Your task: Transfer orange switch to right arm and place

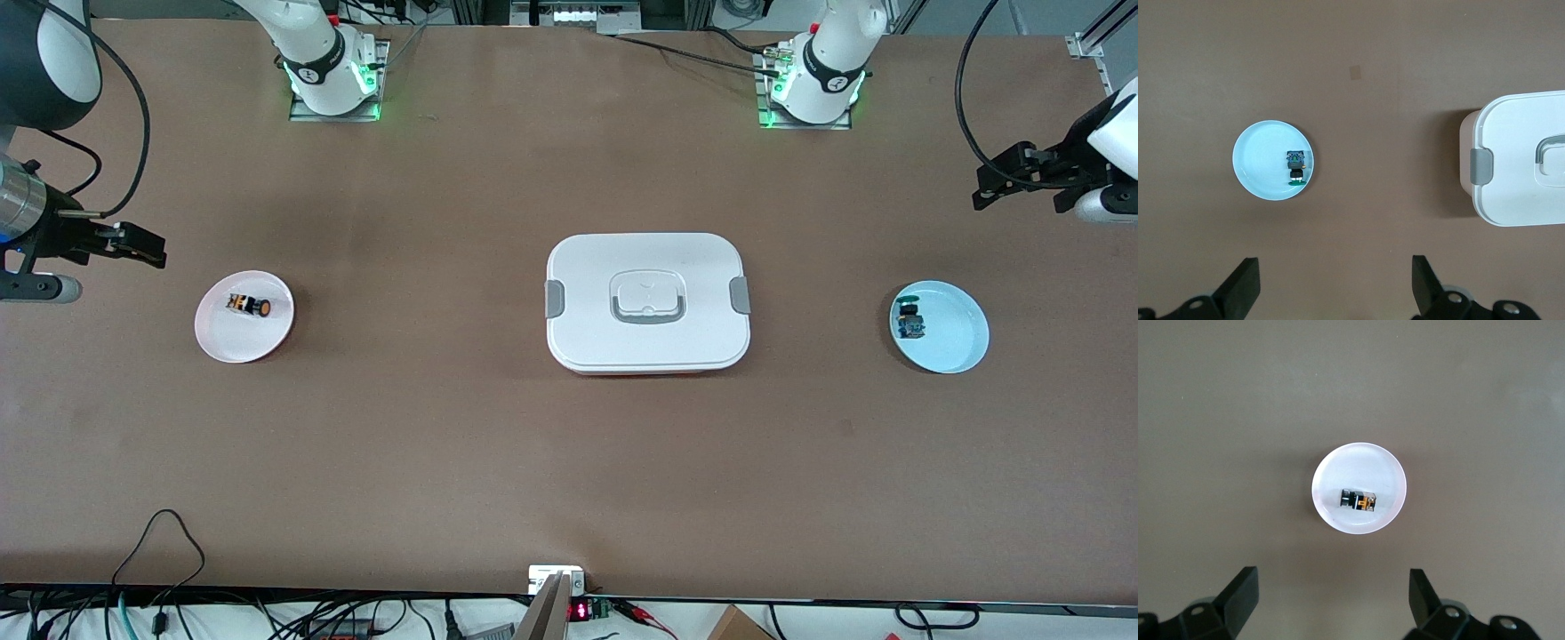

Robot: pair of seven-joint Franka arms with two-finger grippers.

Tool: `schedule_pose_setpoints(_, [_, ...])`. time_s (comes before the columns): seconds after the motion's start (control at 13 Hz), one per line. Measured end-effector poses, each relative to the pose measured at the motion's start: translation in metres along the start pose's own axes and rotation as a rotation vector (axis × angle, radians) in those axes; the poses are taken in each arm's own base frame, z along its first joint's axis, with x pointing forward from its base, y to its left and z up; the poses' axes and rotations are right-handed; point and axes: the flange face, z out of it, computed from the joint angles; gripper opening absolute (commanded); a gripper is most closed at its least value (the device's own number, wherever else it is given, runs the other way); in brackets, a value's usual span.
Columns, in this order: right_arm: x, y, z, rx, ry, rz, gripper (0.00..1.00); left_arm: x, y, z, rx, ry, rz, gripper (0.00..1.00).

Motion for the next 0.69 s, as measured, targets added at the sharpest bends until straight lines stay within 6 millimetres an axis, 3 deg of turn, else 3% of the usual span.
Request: schedule_pose_setpoints(0.69, [-0.025, -0.002, 0.004, 0.006, 0.024, -0.008, 1.0, 0.0, 0.0, 0.0, 0.0, -0.001, -0.001, 1.0])
